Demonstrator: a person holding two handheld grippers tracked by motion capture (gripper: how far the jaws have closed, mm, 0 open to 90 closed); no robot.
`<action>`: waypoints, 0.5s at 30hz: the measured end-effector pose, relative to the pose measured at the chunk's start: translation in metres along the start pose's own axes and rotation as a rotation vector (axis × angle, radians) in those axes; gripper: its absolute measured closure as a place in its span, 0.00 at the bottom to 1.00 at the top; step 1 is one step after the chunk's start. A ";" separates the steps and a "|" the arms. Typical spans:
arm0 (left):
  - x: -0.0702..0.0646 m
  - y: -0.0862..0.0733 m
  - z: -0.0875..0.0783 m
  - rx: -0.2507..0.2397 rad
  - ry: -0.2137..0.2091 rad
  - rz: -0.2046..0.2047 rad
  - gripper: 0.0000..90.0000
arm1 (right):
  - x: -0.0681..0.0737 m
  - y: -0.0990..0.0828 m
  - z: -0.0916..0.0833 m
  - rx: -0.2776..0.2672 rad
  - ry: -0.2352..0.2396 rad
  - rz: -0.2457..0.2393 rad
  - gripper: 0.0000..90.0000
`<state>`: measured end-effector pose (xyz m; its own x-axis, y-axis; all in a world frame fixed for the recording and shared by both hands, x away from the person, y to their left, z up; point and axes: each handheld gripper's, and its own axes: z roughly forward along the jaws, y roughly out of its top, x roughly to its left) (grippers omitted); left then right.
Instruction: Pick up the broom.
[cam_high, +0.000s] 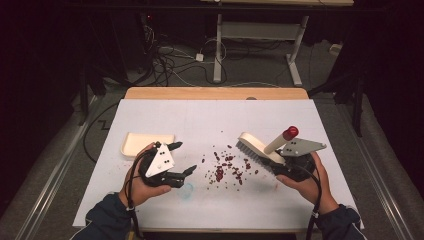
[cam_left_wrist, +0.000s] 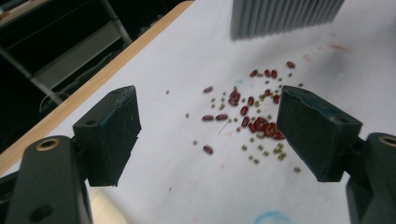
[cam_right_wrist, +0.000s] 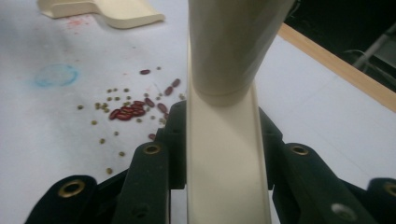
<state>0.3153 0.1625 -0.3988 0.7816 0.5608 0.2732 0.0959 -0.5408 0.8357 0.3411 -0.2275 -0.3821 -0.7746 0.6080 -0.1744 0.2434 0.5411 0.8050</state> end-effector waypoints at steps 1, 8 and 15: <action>0.001 -0.003 -0.002 0.005 0.011 0.000 0.23 | -0.002 -0.001 0.000 0.001 -0.005 0.008 0.74; 0.004 -0.024 -0.009 0.037 0.060 -0.022 0.23 | -0.010 -0.005 0.000 0.013 -0.052 0.025 0.74; 0.003 -0.043 -0.013 0.091 0.098 -0.028 0.23 | -0.014 -0.008 0.000 0.027 -0.079 0.031 0.75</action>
<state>0.3057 0.1959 -0.4279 0.7144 0.6325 0.2992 0.1757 -0.5761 0.7983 0.3504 -0.2406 -0.3866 -0.7184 0.6681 -0.1941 0.2832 0.5357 0.7955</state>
